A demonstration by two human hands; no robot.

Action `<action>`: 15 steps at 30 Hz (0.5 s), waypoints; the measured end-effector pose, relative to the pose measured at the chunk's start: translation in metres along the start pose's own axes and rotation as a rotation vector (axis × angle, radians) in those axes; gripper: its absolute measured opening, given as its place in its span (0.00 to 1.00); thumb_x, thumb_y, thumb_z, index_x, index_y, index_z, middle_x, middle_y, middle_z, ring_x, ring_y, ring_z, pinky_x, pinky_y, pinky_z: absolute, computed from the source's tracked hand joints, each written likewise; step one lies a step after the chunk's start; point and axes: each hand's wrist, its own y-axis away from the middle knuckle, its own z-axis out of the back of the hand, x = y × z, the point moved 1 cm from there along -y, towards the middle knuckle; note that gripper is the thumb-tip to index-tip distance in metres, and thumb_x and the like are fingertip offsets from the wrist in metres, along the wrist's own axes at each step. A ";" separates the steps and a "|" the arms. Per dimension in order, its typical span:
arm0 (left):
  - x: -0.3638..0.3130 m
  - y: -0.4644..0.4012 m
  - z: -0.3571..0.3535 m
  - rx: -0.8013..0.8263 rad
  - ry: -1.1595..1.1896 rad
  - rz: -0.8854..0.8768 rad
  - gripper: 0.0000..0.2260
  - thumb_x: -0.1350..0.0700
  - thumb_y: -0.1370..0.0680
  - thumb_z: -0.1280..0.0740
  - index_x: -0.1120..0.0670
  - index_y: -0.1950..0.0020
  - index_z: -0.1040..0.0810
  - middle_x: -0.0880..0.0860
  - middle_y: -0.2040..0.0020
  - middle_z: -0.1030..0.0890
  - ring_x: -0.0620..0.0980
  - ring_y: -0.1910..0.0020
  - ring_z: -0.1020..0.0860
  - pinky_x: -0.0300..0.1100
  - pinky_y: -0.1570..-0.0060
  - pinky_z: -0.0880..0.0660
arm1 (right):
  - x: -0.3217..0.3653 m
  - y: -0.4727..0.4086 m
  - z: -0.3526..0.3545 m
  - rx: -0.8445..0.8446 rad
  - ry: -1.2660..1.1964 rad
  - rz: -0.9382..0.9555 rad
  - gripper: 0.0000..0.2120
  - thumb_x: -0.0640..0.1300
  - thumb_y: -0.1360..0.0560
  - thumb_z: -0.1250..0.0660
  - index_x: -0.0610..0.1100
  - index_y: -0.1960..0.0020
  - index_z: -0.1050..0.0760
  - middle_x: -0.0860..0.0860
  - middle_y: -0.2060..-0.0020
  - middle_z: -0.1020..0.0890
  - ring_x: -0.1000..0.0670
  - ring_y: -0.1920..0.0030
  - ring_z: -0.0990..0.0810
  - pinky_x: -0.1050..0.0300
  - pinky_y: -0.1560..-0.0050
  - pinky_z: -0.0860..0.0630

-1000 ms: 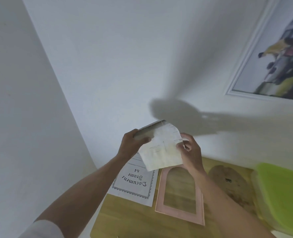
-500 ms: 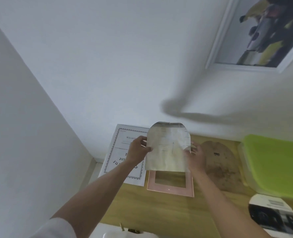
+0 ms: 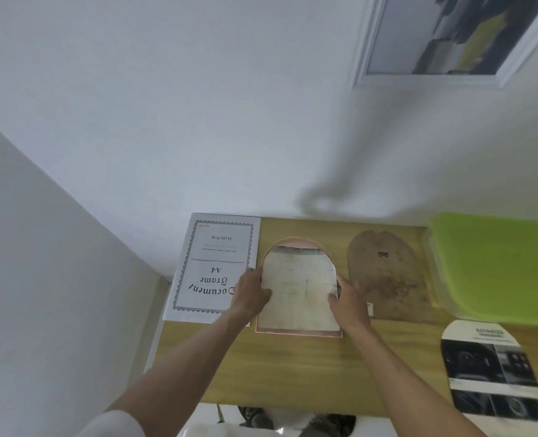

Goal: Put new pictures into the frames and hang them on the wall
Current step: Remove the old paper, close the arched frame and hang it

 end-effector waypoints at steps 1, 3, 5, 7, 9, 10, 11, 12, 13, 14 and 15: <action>0.000 0.001 -0.002 0.004 -0.037 -0.018 0.18 0.58 0.28 0.30 0.56 0.39 0.25 0.52 0.48 0.25 0.54 0.53 0.23 0.51 0.50 0.22 | 0.000 -0.001 0.000 -0.003 0.023 0.003 0.24 0.40 0.22 0.36 0.49 0.27 0.32 0.44 0.37 0.29 0.44 0.38 0.27 0.51 0.41 0.27; -0.001 0.003 -0.004 0.002 -0.149 -0.049 0.21 0.55 0.26 0.31 0.56 0.35 0.29 0.53 0.43 0.27 0.56 0.51 0.22 0.50 0.50 0.22 | 0.001 -0.001 0.001 -0.016 0.091 0.021 0.24 0.41 0.22 0.36 0.47 0.27 0.32 0.45 0.38 0.28 0.44 0.39 0.27 0.51 0.45 0.27; 0.000 0.003 -0.004 -0.012 -0.237 -0.057 0.24 0.52 0.25 0.31 0.57 0.31 0.31 0.54 0.38 0.29 0.56 0.47 0.22 0.50 0.50 0.23 | 0.003 0.001 0.002 -0.017 0.146 0.026 0.23 0.43 0.22 0.36 0.47 0.27 0.32 0.45 0.40 0.28 0.44 0.40 0.27 0.51 0.50 0.28; 0.001 0.002 -0.004 -0.011 -0.252 -0.045 0.24 0.50 0.24 0.31 0.57 0.31 0.31 0.54 0.37 0.30 0.56 0.45 0.23 0.51 0.48 0.23 | 0.003 0.002 0.001 -0.013 0.185 0.029 0.24 0.44 0.22 0.35 0.48 0.27 0.34 0.46 0.39 0.29 0.44 0.40 0.26 0.52 0.52 0.28; 0.004 0.000 -0.005 0.008 -0.244 -0.040 0.24 0.49 0.23 0.32 0.56 0.30 0.31 0.54 0.37 0.30 0.55 0.43 0.24 0.51 0.46 0.24 | 0.003 0.005 0.001 -0.011 0.218 0.038 0.25 0.46 0.21 0.36 0.48 0.26 0.35 0.46 0.37 0.31 0.45 0.41 0.26 0.52 0.53 0.27; 0.006 0.000 -0.005 0.020 -0.242 -0.046 0.23 0.49 0.23 0.32 0.55 0.30 0.31 0.54 0.37 0.29 0.55 0.43 0.24 0.51 0.45 0.24 | 0.003 0.006 0.001 -0.010 0.220 0.042 0.24 0.46 0.21 0.37 0.48 0.26 0.34 0.46 0.37 0.32 0.46 0.42 0.25 0.52 0.53 0.26; 0.007 -0.001 -0.006 0.028 -0.245 -0.058 0.22 0.50 0.22 0.33 0.55 0.30 0.30 0.54 0.38 0.29 0.55 0.43 0.24 0.51 0.45 0.24 | 0.002 0.006 0.000 -0.005 0.218 0.043 0.23 0.46 0.21 0.38 0.47 0.26 0.34 0.47 0.36 0.32 0.46 0.42 0.25 0.52 0.54 0.25; 0.008 -0.002 -0.007 0.037 -0.252 -0.070 0.21 0.50 0.21 0.33 0.54 0.30 0.29 0.54 0.38 0.29 0.55 0.43 0.24 0.51 0.44 0.25 | 0.002 0.007 -0.001 -0.001 0.215 0.042 0.23 0.47 0.21 0.38 0.47 0.27 0.33 0.47 0.36 0.32 0.47 0.43 0.25 0.52 0.53 0.25; 0.009 -0.002 -0.007 0.045 -0.258 -0.080 0.19 0.51 0.21 0.34 0.54 0.31 0.29 0.54 0.39 0.28 0.55 0.44 0.24 0.50 0.44 0.25 | 0.002 0.007 -0.001 0.003 0.213 0.039 0.23 0.47 0.21 0.39 0.47 0.27 0.33 0.47 0.36 0.33 0.47 0.43 0.25 0.53 0.53 0.25; 0.009 -0.003 -0.008 0.053 -0.259 -0.086 0.18 0.52 0.20 0.35 0.55 0.31 0.29 0.54 0.39 0.28 0.55 0.44 0.23 0.49 0.44 0.25 | 0.002 0.007 -0.001 0.004 0.209 0.034 0.23 0.47 0.21 0.39 0.46 0.27 0.33 0.47 0.36 0.32 0.47 0.43 0.25 0.53 0.52 0.25; 0.010 -0.004 -0.009 0.060 -0.256 -0.087 0.18 0.53 0.20 0.36 0.55 0.31 0.29 0.54 0.39 0.29 0.56 0.44 0.23 0.49 0.45 0.25 | 0.002 0.007 -0.001 0.002 0.207 0.034 0.22 0.46 0.21 0.39 0.46 0.27 0.32 0.47 0.36 0.32 0.46 0.42 0.25 0.53 0.52 0.25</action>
